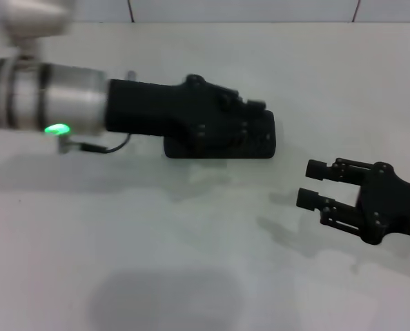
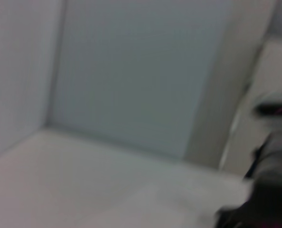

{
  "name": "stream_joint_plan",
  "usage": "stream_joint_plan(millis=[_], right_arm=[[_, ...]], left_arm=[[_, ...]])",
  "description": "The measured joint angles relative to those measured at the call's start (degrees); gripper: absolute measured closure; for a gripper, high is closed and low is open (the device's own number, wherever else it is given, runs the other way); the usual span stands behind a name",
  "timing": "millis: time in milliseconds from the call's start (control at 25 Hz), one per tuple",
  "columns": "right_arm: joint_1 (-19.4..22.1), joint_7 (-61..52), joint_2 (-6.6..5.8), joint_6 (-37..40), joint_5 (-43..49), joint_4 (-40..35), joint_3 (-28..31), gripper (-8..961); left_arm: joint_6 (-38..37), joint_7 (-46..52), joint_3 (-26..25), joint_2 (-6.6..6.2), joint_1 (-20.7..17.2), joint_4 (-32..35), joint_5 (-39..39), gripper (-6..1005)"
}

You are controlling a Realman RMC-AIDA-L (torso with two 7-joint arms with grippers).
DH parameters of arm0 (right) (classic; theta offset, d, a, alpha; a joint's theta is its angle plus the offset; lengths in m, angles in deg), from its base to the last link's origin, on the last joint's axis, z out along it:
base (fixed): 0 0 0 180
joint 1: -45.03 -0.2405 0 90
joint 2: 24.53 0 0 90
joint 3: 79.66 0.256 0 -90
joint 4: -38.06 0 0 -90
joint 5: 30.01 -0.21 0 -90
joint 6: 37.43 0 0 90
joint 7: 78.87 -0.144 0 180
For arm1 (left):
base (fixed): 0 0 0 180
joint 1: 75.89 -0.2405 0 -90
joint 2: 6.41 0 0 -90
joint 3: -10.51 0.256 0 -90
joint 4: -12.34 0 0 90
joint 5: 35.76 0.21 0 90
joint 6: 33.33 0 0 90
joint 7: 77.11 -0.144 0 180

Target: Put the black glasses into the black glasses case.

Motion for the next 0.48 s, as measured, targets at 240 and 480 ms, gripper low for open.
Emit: stream_joint_plan(millis=[240, 480], right_arm=[[-0.44, 3.21, -0.27, 6.64, -0.02, -1.47, 1.71, 419], [-1.32, 2.35, -0.23, 9.85, -0.25, -4.65, 2.34, 416]], left_arm=[[-10.48, -11.28, -3.88, -1.04, -10.02, 0.33, -10.98, 667], [-15.17, -16.53, -5.92, -3.4, -12.72, -6.71, -11.17, 416]])
